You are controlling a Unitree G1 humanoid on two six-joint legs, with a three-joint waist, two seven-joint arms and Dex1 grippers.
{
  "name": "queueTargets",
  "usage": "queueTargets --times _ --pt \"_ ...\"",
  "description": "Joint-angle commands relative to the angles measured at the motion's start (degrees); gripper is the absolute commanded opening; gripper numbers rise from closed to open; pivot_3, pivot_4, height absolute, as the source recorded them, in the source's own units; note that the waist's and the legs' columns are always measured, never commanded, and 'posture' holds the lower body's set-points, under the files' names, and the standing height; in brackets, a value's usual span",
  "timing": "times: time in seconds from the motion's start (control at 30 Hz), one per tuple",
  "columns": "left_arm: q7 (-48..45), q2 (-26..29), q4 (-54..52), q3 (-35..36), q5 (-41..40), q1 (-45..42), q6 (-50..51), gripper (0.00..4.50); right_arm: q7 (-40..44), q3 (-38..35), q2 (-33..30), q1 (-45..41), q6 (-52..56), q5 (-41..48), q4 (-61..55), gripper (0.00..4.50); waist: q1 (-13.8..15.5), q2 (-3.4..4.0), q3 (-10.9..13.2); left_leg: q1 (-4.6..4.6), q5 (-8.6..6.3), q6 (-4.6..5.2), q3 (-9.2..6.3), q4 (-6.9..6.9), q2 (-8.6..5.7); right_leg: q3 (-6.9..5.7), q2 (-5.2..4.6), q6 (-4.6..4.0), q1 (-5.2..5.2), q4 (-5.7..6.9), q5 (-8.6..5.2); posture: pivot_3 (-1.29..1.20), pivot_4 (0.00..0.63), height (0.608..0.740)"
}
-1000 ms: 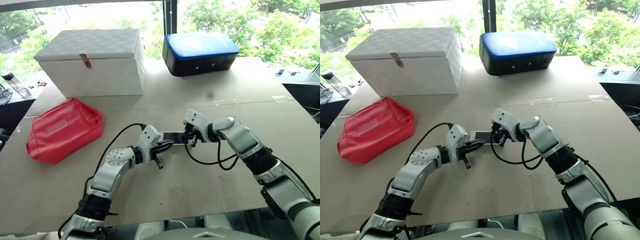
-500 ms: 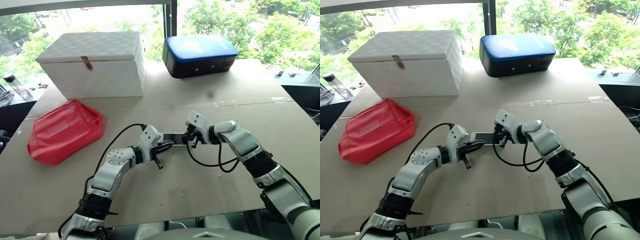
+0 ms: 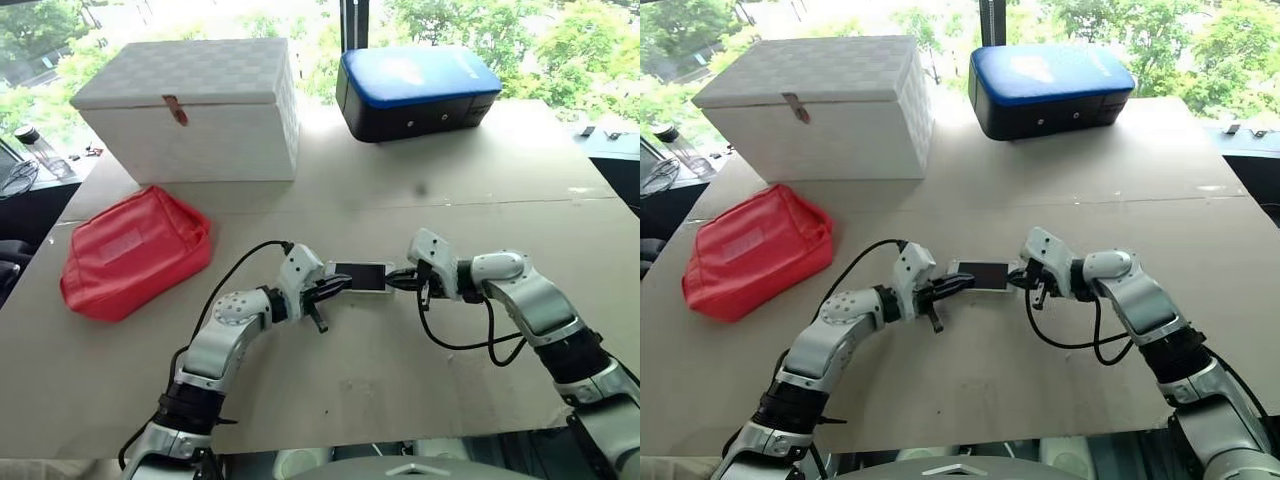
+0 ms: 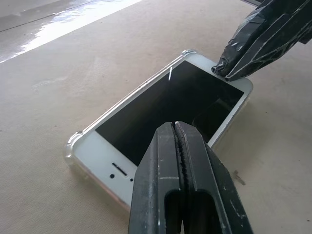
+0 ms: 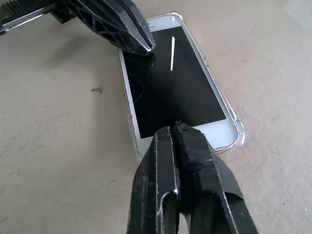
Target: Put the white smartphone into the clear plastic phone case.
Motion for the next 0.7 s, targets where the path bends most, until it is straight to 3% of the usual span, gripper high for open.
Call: queueTargets --times 0.03,0.33,0.7 --pt "0.6 0.2 1.8 -0.5 1.1 0.5 1.2 0.03 1.5 9.0 -1.4 2.3 3.3 -5.8 6.8 0.00 -0.1 -0.10 -0.1 0.00 -0.03 0.04 0.02 0.00 0.00 0.02 -0.01 0.00 0.01 -0.03 0.00 0.00 0.150 0.740" --pt "1.0 0.4 1.2 -0.2 1.0 1.0 1.4 0.03 5.4 21.0 -3.3 0.2 -1.8 -16.9 12.5 0.00 -0.2 -0.55 -0.7 0.35 -0.22 -0.20 -0.25 0.00 0.14 -0.17 -0.16 0.01 0.30 -0.05 -0.02 0.00 0.150 0.740" --pt "1.5 -0.1 1.2 -0.5 1.1 1.3 1.1 0.03 6.2 22.5 -3.6 2.9 -6.0 -23.9 13.7 0.00 -0.2 -0.30 -1.2 0.85 -0.38 -0.47 -0.49 -0.05 0.16 -0.63 -0.58 0.05 0.91 -0.22 -0.05 0.00 0.150 0.740"
